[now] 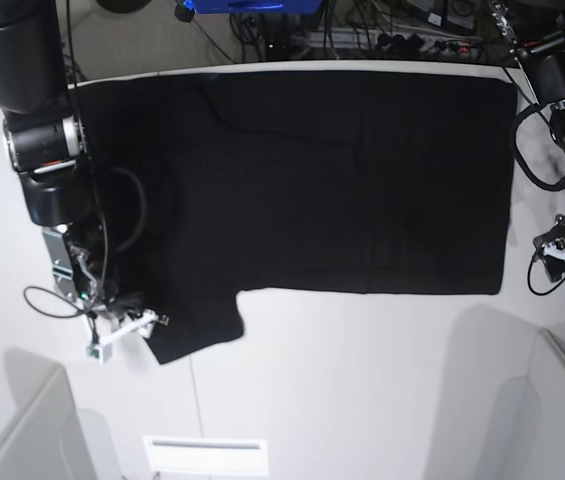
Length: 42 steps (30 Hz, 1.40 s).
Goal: Fold the T-shirt properly
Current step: 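Grasp the hem corners of the shirt with both grippers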
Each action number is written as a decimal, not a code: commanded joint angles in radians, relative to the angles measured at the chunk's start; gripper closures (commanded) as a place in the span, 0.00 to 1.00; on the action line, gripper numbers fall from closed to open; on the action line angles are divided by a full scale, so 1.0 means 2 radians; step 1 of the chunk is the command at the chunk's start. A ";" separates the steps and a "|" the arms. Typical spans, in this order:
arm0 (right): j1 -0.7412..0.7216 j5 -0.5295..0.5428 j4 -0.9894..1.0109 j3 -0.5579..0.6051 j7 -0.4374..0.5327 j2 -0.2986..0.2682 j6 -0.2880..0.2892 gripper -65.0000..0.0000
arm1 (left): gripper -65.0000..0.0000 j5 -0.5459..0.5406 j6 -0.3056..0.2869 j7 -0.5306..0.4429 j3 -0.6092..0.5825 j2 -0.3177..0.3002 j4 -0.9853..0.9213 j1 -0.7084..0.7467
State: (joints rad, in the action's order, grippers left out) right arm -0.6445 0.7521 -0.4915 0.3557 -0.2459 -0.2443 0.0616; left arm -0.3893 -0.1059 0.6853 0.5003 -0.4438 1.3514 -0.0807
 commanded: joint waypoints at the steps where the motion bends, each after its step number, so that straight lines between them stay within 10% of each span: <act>1: -0.009 0.003 -0.004 0.000 -0.013 -0.002 0.002 0.46 | 0.23 -0.001 -0.001 -0.012 0.003 -0.012 0.008 -0.009; 10: -0.008 0.003 -0.004 0.000 -0.015 -0.002 0.001 1.00 | 0.21 -0.001 -0.002 -0.011 -0.051 -0.013 -0.017 -0.031; 21: -0.008 0.003 -0.004 0.000 -0.016 -0.004 0.001 1.00 | 0.00 -0.004 -0.002 -0.010 -0.099 -0.013 -0.089 -0.090; 42: -0.009 0.004 -0.004 -0.002 -0.016 0.001 0.001 1.00 | 0.00 -0.001 -0.052 -0.014 -0.162 -0.005 -0.220 -0.161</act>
State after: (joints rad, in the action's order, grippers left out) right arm -0.6373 0.7597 -0.4915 0.3534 -0.2607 -0.2375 0.0647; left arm -0.4000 -0.2165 0.6731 0.1677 -0.4263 0.8986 -0.3824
